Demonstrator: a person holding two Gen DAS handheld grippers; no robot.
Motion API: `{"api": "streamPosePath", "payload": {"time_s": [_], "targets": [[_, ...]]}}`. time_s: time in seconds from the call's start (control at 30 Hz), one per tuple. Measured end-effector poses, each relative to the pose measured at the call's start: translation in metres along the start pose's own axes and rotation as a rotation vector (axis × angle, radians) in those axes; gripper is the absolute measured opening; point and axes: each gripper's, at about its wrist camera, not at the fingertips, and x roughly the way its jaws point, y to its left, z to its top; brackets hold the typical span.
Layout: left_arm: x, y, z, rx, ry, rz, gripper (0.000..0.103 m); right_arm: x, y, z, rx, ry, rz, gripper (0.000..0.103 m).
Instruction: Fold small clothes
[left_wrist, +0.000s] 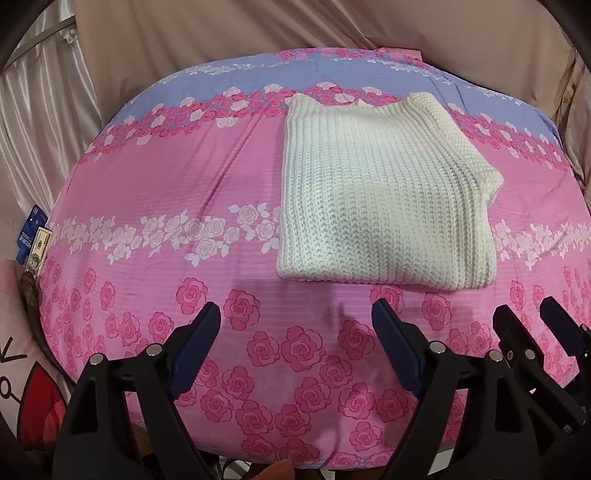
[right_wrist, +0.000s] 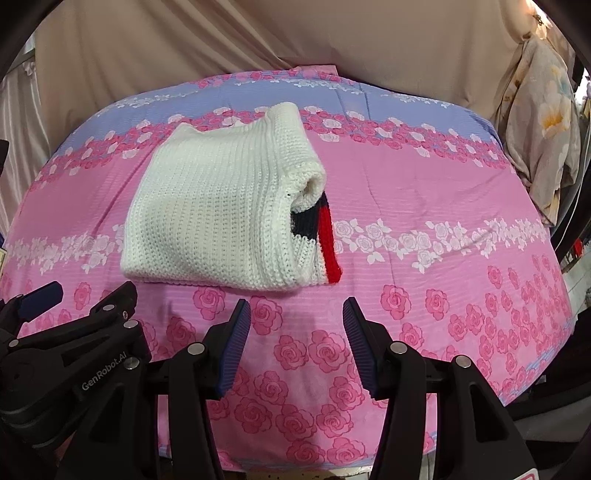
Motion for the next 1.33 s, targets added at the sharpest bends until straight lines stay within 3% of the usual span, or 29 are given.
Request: {"api": "streamPosePath", "payload": {"time_s": [0.7, 1.0, 1.33], "targets": [[0.008, 0.001, 0.003, -0.015, 0.019, 0.001, 0.079, 0.005, 0.005, 0.004, -0.008, 0.012, -0.001, 0.051], [0.017, 0.003, -0.003, -0.020, 0.048, 0.023, 0.081, 0.007, 0.006, 0.001, -0.018, 0.014, -0.001, 0.051], [0.012, 0.001, -0.004, -0.007, 0.025, 0.059, 0.081, 0.007, 0.005, 0.000, 0.002, 0.018, 0.003, 0.052]]}}
